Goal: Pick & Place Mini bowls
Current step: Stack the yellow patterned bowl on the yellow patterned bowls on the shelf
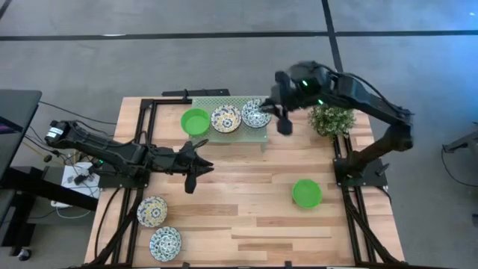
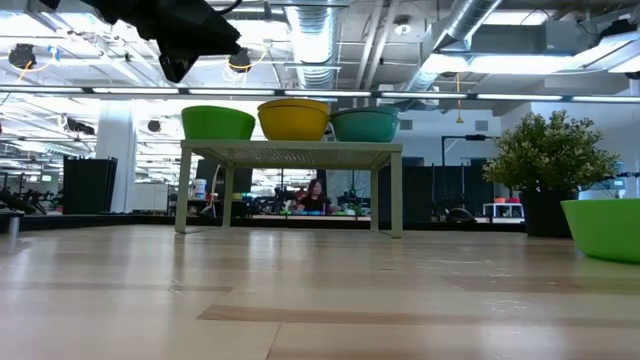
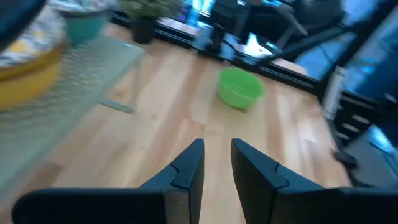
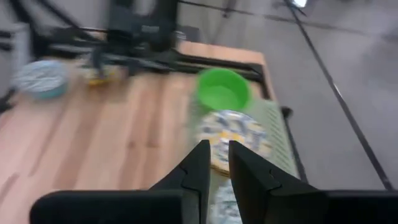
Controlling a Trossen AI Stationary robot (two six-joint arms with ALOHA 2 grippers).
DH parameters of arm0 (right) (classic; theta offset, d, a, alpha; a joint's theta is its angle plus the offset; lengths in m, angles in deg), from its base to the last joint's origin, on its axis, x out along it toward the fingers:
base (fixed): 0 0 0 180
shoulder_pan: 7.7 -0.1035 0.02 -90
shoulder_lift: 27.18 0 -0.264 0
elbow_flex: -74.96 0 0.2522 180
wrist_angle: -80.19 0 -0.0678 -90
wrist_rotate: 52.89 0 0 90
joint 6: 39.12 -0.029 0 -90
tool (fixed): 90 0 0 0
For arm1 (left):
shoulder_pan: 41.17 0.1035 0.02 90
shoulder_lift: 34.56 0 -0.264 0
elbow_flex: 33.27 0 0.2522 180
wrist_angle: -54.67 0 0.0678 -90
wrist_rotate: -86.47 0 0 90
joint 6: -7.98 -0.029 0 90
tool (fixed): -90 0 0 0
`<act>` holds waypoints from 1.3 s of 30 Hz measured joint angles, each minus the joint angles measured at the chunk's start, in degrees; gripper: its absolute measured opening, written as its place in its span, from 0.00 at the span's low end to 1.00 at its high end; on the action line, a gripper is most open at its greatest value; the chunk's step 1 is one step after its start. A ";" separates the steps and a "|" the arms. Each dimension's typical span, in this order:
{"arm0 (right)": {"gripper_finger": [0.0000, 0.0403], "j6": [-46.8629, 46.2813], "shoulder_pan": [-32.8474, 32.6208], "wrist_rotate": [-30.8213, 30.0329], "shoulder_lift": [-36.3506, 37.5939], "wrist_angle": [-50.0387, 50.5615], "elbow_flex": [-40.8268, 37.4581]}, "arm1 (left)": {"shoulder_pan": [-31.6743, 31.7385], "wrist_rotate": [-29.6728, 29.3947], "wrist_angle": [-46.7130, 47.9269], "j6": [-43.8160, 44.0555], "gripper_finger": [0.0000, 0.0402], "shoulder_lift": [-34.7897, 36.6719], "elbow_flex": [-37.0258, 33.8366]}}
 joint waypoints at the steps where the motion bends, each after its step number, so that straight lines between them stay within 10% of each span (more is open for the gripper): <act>1: 0.12 0.74 -1.58 0.00 1.28 0.12 -1.20 | 0.42 -1.40 -0.10 0.06 0.20 0.00 0.00; 7: 0.04 0.77 -6.54 -0.11 10.95 -3.01 -16.64 | 2.11 -2.80 -0.62 0.36 0.21 0.00 0.00; 17: 0.02 -3.59 -6.35 -3.21 28.29 -36.97 -51.09 | 1.99 -3.87 0.21 -5.80 0.38 0.09 4.26; 25: 0.01 -8.46 -6.17 -3.21 31.32 -44.89 -62.15 | -3.62 -2.55 20.87 -0.41 0.41 -0.11 5.01; 39: 0.01 -14.43 -5.98 -3.30 30.42 -45.62 -61.98 | -15.60 28.19 59.61 23.30 0.39 0.02 4.98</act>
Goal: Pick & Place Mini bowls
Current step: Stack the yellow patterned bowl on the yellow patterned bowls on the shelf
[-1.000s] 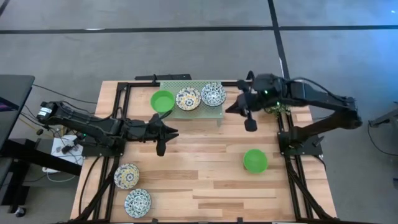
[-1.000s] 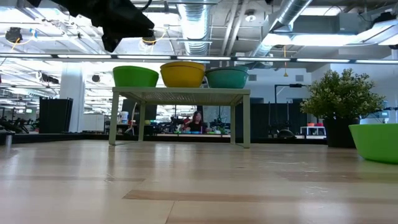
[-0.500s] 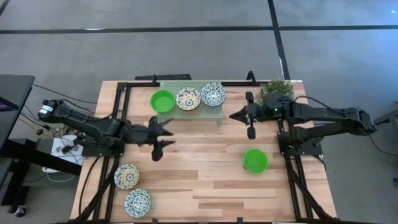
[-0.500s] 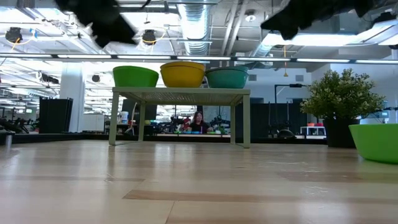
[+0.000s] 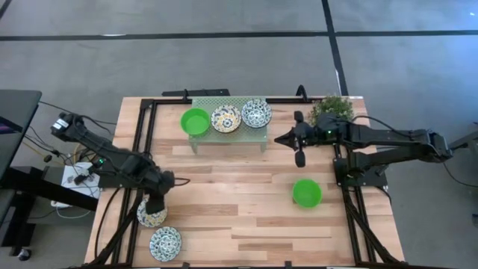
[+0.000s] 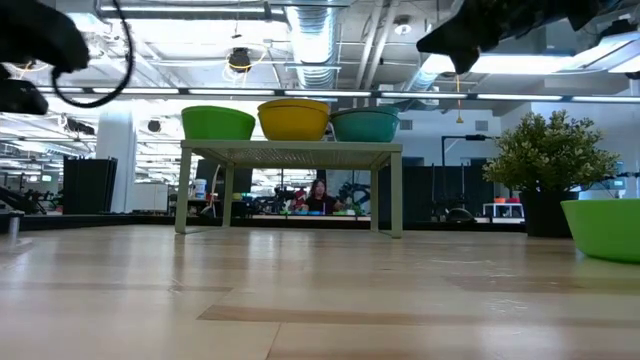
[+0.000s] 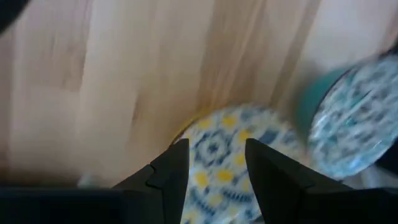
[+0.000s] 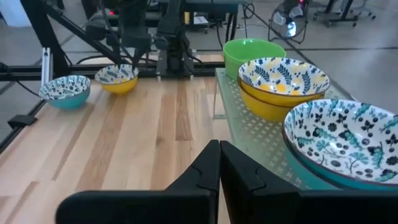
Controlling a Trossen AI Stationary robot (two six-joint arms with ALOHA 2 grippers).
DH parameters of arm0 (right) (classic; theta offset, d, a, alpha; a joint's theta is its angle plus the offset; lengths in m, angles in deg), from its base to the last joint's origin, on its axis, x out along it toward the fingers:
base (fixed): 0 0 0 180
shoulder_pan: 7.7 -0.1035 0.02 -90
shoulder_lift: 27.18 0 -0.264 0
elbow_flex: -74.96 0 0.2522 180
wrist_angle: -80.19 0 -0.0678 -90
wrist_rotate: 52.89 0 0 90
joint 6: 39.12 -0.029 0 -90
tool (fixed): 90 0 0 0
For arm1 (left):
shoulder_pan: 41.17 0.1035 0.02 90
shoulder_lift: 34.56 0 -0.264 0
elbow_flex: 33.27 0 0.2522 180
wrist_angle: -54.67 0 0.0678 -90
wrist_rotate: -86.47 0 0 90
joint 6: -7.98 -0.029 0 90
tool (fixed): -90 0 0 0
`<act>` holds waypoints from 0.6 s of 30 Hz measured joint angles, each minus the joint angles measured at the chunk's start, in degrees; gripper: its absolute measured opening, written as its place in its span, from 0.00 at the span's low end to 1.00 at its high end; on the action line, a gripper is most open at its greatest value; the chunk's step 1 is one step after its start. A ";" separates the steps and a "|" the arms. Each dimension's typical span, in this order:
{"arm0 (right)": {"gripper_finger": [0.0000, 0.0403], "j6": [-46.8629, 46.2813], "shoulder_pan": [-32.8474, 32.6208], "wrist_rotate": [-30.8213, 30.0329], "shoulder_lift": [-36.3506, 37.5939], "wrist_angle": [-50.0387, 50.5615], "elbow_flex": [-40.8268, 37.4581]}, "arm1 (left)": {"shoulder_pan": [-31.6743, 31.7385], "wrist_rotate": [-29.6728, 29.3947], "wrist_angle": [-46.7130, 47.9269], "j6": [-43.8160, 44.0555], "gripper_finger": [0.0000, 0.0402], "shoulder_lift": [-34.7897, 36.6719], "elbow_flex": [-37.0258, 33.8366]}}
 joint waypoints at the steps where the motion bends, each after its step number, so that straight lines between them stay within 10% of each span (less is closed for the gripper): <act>1: 0.01 -0.04 0.00 0.00 -0.11 0.14 0.00 | -0.55 -0.02 1.43 -0.39 0.39 0.00 -0.01; 18: 0.01 -0.15 -0.09 0.13 -2.34 0.09 0.00 | -2.90 -3.79 0.75 -1.47 0.39 -3.06 -7.61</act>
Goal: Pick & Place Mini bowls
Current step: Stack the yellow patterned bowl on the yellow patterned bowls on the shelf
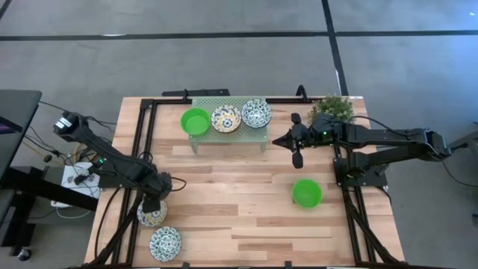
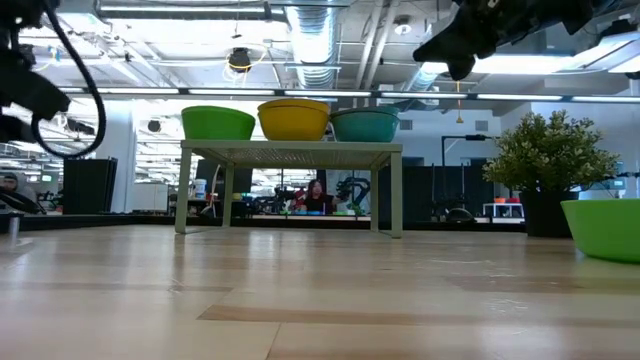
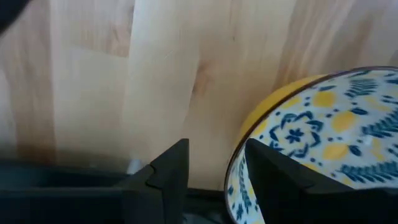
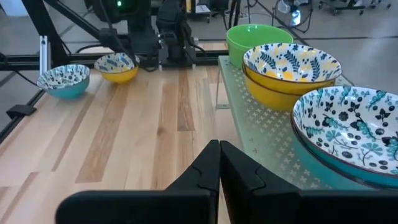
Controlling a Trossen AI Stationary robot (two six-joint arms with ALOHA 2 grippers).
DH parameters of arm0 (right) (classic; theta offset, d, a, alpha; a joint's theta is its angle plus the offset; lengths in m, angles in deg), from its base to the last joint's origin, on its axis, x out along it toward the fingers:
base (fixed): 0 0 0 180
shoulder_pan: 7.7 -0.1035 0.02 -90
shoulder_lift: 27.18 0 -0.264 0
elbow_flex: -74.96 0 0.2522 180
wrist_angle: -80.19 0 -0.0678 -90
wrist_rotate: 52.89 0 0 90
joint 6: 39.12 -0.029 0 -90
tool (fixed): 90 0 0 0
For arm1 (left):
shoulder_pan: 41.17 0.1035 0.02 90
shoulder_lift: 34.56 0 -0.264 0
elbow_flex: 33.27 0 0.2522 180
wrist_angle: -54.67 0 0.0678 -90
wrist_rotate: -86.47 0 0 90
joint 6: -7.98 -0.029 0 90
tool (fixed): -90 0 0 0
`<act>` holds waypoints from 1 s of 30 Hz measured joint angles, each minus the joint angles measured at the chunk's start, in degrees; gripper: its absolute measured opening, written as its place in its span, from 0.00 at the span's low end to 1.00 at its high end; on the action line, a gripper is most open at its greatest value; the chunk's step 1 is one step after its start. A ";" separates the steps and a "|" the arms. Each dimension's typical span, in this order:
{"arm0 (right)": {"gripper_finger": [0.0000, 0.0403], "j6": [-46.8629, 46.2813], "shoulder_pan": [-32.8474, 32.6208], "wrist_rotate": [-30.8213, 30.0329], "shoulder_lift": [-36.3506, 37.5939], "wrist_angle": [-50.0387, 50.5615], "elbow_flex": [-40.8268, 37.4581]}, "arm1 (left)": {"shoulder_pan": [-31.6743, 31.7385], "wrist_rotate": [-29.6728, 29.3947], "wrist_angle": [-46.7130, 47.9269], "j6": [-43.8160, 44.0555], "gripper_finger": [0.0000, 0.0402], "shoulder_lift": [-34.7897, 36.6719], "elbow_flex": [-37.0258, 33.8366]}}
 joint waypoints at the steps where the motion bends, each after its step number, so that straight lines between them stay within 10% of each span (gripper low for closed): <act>1: 0.01 0.00 0.00 0.00 0.01 -0.01 0.00 | 0.00 0.20 -0.65 -0.02 0.39 -0.31 -0.54; 16: 0.01 0.02 0.00 0.00 0.02 -0.25 0.00 | 0.53 3.41 -5.56 5.24 0.04 -2.02 0.13; 30: 0.01 0.61 0.07 0.00 0.02 -0.95 0.00 | 12.18 -19.01 -4.87 10.41 0.03 -2.09 10.80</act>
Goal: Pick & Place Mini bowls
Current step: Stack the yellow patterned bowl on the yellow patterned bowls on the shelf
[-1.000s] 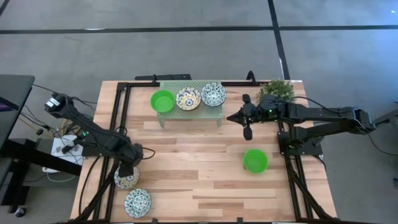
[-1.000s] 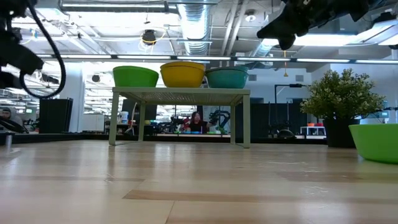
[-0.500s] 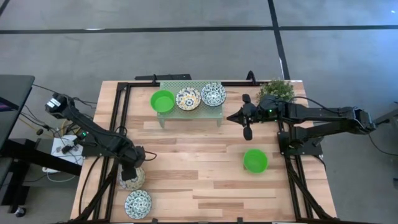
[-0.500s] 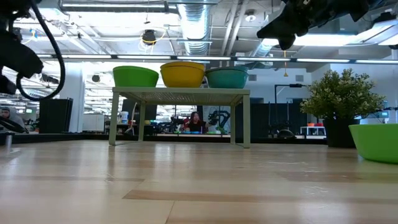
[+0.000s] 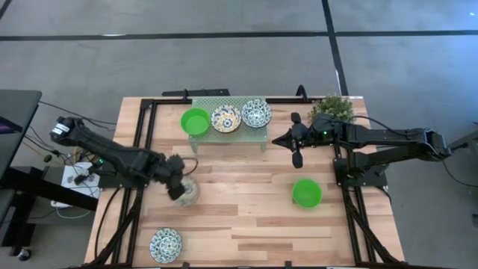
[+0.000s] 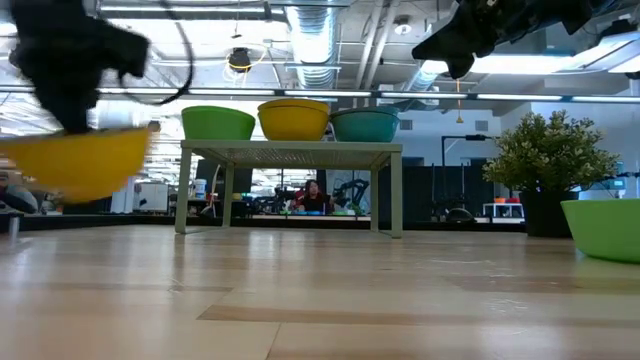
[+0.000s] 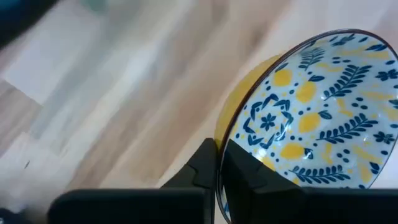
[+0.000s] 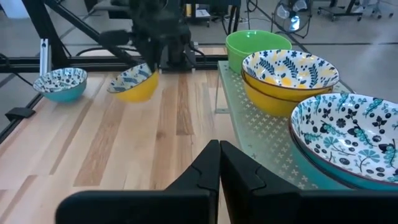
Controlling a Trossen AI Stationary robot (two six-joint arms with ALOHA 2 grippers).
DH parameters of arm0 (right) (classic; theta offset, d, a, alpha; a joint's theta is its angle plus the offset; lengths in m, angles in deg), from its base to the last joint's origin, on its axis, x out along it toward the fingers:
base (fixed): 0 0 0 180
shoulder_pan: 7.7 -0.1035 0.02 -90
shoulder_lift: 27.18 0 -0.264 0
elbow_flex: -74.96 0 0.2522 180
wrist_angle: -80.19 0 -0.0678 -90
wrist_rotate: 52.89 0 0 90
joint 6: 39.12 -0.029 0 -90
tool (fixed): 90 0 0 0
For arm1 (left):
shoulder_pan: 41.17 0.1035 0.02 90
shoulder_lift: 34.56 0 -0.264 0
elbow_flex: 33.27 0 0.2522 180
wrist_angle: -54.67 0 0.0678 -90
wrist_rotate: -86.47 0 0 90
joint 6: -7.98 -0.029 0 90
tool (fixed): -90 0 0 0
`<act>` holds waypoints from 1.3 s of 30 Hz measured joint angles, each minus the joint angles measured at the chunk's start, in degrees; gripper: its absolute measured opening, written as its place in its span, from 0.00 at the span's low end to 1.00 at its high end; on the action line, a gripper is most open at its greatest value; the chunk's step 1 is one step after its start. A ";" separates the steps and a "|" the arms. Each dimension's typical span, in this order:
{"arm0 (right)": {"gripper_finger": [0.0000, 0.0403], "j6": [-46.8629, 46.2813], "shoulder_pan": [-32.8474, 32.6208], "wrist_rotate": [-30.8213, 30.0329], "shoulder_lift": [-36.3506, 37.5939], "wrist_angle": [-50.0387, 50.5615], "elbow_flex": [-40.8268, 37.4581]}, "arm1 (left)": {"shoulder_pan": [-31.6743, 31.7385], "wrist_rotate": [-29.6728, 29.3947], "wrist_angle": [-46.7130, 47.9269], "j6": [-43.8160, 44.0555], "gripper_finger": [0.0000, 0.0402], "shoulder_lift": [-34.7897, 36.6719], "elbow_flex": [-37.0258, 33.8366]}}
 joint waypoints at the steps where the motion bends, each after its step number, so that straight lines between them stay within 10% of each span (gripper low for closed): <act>1: 0.01 0.01 0.00 0.00 0.00 0.02 0.00 | 1.52 -1.07 -0.12 2.00 0.03 -0.16 1.45; 16: 0.01 0.02 0.00 0.00 0.00 -0.02 0.02 | 14.37 -11.73 -12.48 -6.42 0.03 -7.37 26.24; 26: 0.01 0.01 -0.01 0.00 0.00 0.06 0.02 | 29.94 -10.27 -13.19 -4.81 0.03 -9.16 28.40; 39: 0.01 0.00 0.07 0.00 0.00 0.06 0.04 | 48.44 21.23 -16.38 -4.23 0.03 -17.96 28.38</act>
